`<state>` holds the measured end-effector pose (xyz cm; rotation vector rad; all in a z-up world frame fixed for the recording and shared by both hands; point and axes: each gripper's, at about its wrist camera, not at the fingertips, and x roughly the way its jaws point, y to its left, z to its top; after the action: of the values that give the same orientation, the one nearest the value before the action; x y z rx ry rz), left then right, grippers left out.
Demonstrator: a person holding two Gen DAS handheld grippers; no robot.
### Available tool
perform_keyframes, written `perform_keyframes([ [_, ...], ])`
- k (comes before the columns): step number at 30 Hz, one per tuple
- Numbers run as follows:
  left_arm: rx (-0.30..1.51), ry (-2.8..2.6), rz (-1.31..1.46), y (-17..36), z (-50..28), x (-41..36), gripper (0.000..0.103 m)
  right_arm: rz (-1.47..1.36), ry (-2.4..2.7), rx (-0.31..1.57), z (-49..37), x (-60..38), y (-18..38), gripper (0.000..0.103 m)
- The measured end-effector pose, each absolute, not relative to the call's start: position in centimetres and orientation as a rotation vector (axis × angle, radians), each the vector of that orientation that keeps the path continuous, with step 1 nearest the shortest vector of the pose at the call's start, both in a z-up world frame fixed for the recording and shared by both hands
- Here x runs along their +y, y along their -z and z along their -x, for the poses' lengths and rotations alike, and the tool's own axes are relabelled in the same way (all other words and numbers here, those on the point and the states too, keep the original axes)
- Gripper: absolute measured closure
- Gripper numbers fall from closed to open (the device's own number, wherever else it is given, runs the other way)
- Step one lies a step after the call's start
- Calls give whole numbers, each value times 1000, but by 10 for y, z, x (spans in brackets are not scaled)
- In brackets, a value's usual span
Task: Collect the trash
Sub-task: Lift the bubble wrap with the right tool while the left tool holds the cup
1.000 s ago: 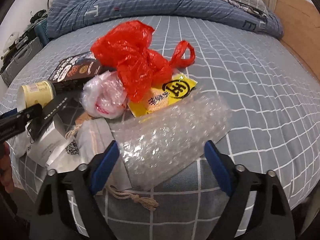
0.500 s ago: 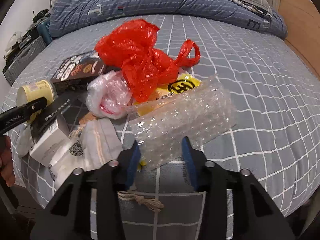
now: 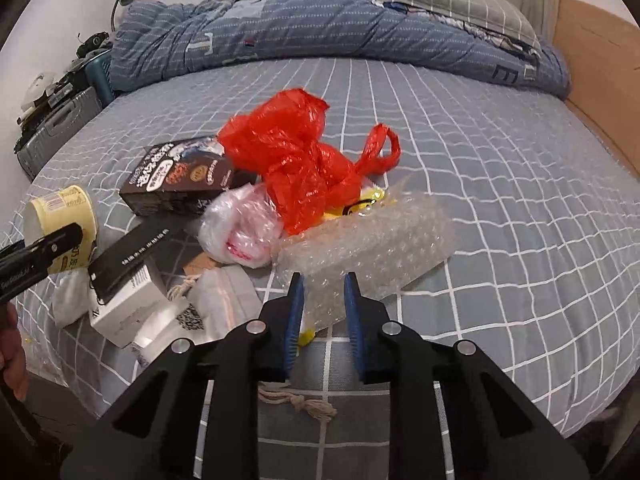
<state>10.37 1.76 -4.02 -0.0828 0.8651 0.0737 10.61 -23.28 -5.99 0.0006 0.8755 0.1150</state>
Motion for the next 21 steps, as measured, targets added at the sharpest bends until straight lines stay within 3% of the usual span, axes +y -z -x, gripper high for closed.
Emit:
perform_keyframes([
  [21, 824, -81, 106, 17, -57, 18, 29, 19, -125, 799, -74, -228, 35, 93],
])
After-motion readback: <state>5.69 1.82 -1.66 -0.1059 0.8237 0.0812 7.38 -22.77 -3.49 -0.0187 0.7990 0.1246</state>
